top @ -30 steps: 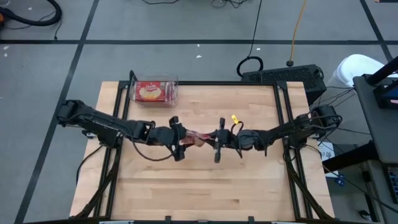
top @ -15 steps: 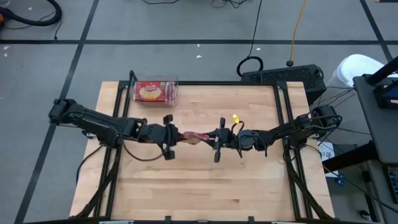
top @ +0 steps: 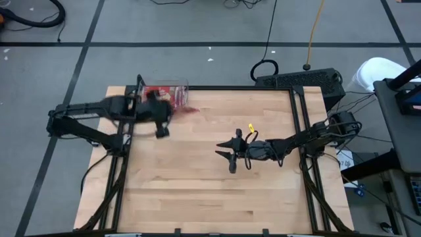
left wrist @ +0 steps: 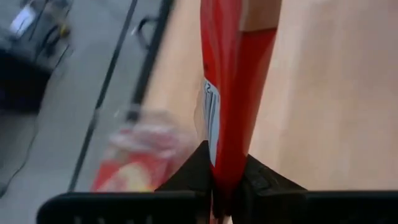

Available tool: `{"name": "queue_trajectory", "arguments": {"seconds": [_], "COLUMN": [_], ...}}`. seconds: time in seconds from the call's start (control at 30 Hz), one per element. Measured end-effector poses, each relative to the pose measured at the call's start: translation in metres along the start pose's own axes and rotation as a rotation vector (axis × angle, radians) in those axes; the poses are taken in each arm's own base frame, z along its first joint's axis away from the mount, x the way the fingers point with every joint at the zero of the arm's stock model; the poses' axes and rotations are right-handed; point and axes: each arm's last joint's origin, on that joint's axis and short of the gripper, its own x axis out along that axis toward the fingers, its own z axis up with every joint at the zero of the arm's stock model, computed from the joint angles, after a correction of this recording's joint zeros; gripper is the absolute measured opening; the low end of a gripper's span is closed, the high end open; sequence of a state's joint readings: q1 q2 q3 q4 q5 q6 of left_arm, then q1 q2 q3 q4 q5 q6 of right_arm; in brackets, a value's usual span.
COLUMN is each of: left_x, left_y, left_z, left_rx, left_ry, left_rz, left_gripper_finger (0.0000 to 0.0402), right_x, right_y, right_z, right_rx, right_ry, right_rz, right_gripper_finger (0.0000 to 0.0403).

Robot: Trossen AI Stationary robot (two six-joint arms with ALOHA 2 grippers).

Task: Sort popcorn bags into baskets
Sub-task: Put the red popcorn bag into the transparent bin

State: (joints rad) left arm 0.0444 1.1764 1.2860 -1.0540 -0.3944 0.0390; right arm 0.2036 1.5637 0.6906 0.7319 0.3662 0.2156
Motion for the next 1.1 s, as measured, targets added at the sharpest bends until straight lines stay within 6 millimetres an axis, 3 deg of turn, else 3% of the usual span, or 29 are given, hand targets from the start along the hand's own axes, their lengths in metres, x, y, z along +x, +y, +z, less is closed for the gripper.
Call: {"name": "queue_trajectory", "arguments": {"seconds": [0.17,0.47,0.63,0.8,1.1], "left_x": [0.006,0.067,0.096,0.117,0.134], "left_y": [0.044,0.110,0.125,0.136,0.151], "left_z": [0.001,-0.019,-0.037,-0.046,-0.043], "left_rx": [0.000,0.049,0.103,0.175,0.229], "left_ry": [0.156,0.498,0.705,0.782,0.693], "left_rz": [0.098,0.136,0.035,-0.023,0.026], "left_gripper_finger": [0.0029,0.0027,0.0038,0.0027,0.0055], "right_x": [-0.012,-0.036,-0.040,-0.041,-0.041], "right_y": [-0.001,0.007,0.013,0.016,0.016], "right_z": [-0.025,-0.049,-0.053,-0.052,-0.053], "right_rx": [0.035,0.072,0.043,0.009,0.006], "right_ry": [0.073,0.064,0.075,0.067,0.067], "right_rz": [0.011,0.091,0.121,0.132,0.133], "right_gripper_finger": [0.0127,0.0127,0.0127,0.0127,0.0127]}}
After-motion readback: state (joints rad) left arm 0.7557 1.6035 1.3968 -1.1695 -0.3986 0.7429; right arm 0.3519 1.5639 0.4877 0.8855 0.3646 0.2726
